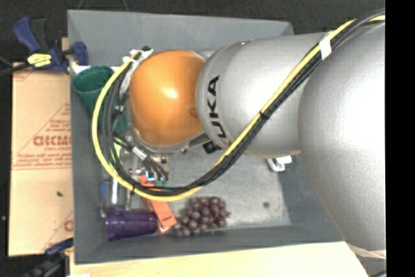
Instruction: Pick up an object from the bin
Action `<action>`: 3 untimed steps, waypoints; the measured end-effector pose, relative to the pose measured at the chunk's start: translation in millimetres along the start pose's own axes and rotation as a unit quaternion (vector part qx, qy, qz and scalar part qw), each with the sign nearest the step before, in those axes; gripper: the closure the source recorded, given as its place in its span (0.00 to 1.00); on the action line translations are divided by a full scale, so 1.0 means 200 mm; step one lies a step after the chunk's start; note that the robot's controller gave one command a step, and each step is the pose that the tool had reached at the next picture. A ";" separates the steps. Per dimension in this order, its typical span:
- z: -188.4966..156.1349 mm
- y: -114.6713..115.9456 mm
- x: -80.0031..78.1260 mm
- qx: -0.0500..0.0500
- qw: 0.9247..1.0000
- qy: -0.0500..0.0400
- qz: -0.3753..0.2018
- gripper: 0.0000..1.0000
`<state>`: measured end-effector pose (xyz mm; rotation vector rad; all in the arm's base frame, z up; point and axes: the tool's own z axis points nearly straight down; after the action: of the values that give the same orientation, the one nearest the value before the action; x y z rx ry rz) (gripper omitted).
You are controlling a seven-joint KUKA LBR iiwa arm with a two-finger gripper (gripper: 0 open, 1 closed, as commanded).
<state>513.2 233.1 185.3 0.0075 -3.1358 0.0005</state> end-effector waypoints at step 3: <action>0.20 -0.23 0.19 -0.003 0.999 -0.011 -0.053 0.00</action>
Offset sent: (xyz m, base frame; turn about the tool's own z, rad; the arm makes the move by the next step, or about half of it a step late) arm -0.0398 -0.0306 -0.1153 -0.0950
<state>474.3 187.4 144.6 0.1764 -3.1532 -0.0101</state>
